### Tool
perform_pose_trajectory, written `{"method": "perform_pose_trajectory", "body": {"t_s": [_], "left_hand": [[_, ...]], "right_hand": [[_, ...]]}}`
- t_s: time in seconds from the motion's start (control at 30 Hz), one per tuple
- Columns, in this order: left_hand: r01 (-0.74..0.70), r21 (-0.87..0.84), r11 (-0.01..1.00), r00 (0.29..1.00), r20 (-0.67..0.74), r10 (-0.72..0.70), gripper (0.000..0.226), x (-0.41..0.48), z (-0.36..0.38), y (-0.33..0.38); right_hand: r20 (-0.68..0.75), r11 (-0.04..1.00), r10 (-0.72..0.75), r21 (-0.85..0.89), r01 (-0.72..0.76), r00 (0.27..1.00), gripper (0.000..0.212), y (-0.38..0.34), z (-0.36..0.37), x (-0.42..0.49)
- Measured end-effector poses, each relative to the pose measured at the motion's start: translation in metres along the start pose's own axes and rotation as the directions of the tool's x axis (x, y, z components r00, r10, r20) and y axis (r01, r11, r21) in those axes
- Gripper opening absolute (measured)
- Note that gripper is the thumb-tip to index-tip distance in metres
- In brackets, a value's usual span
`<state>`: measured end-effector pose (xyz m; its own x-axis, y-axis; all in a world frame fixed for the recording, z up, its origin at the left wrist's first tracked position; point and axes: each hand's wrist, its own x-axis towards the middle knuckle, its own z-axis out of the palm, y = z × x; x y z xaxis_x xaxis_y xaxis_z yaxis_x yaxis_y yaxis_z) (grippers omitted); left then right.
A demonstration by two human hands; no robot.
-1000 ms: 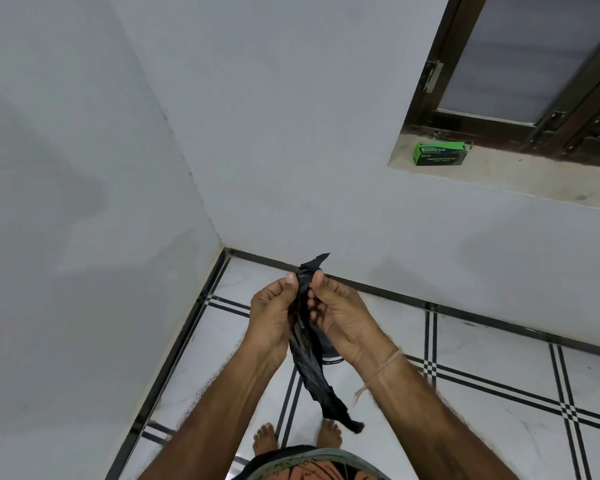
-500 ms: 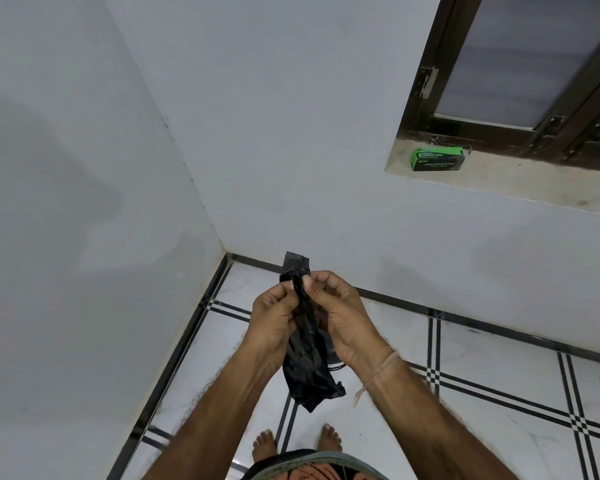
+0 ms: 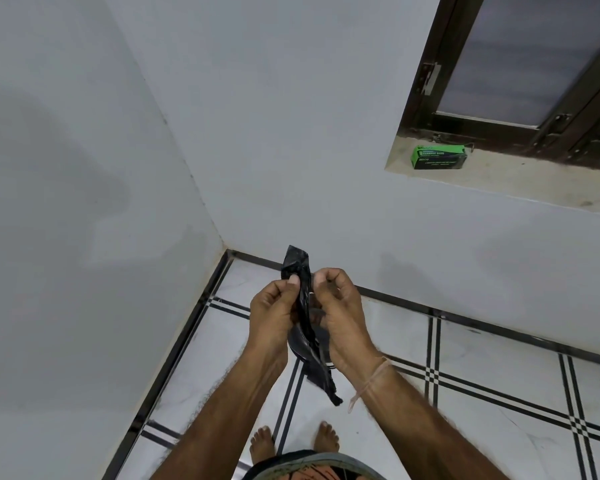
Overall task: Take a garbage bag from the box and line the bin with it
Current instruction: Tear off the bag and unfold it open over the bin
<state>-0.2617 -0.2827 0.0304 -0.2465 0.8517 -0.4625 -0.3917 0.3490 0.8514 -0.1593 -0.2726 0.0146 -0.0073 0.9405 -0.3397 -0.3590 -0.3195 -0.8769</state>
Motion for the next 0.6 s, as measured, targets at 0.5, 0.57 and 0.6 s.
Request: {"method": "perform_pose_trajectory", "body": {"t_s": [0.5, 0.57, 0.6], "left_hand": [[0.023, -0.008, 1.0, 1.0, 0.017, -0.023, 0.024, 0.004, 0.003, -0.003], [0.031, -0.013, 0.999, 0.999, 0.011, -0.031, 0.024, 0.005, 0.003, -0.004], [0.041, -0.023, 0.999, 0.999, 0.006, -0.041, 0.024, 0.006, 0.004, -0.005]], "right_hand": [[0.066, 0.917, 0.254, 0.302, -0.262, 0.965, 0.017, 0.0, -0.003, 0.008], [0.049, 0.888, 0.31, 0.343, -0.307, 0.95, 0.023, 0.002, -0.002, 0.011], [0.047, 0.873, 0.335, 0.362, -0.328, 0.941, 0.023, 0.003, -0.001, 0.012]]}}
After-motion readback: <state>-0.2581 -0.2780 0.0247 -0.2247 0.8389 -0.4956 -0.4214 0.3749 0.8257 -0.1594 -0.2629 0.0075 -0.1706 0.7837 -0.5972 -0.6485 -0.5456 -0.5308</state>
